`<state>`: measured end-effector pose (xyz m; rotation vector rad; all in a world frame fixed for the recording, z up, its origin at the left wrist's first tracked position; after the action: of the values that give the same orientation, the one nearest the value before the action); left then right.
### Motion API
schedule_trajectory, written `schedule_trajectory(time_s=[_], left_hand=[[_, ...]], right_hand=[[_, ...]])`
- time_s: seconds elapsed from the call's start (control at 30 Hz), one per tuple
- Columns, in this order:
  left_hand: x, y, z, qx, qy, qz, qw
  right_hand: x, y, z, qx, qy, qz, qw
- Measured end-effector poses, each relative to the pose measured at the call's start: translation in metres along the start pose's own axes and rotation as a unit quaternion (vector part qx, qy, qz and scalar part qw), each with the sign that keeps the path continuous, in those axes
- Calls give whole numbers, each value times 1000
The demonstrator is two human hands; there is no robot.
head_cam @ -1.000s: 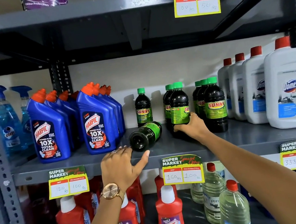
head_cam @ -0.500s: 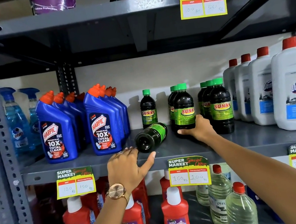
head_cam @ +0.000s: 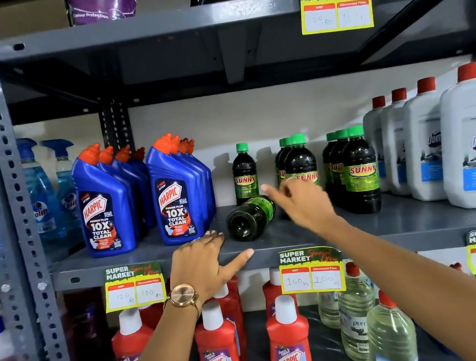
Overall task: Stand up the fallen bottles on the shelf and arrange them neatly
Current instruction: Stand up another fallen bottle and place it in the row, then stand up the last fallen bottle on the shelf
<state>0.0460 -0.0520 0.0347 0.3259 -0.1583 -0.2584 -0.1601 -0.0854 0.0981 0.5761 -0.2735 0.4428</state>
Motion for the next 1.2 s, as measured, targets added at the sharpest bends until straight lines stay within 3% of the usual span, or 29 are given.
schedule_trajectory(time_s=[0.07, 0.13, 0.27, 0.37, 0.47, 0.6, 0.8, 0.93, 1.2], left_hand=[[1, 0, 1, 2, 9, 1, 1000], [1, -2, 0, 2, 10, 4, 1000], [1, -2, 0, 20, 14, 9, 1000], [2, -4, 0, 22, 21, 3, 1000], [2, -4, -1, 9, 28, -3, 1000], [2, -3, -2, 4, 34, -8, 999], [2, -1, -1, 5, 25, -12, 1000], [2, 0, -1, 6, 23, -17, 1000], [3, -1, -1, -15, 29, -9, 999]], right_hand=[[7, -30, 0, 136, -101, 3, 986], [8, -49, -2, 223, -248, 25, 942], [9, -78, 3, 260, -341, 53, 902], [11, -76, -7, 201, -364, 104, 904], [-3, -68, -15, 88, -354, 145, 920], [4, -51, -13, -17, -275, 187, 943], [34, -53, -8, -14, -143, 86, 986], [41, -62, 5, 27, -178, 77, 981], [27, -87, 2, 17, -247, 245, 937]])
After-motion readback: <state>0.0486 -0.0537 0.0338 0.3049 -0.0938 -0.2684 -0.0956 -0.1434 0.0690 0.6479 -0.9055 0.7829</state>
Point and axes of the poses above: each hand's wrist, its own z-axis towards the middle knuckle, its own y-axis out of the back of the hand, x = y × z, the point moved 6 cm from there along z, towards the middle knuckle, and after that the axes turned 13 degrees about -x, right-handed, at the moved point
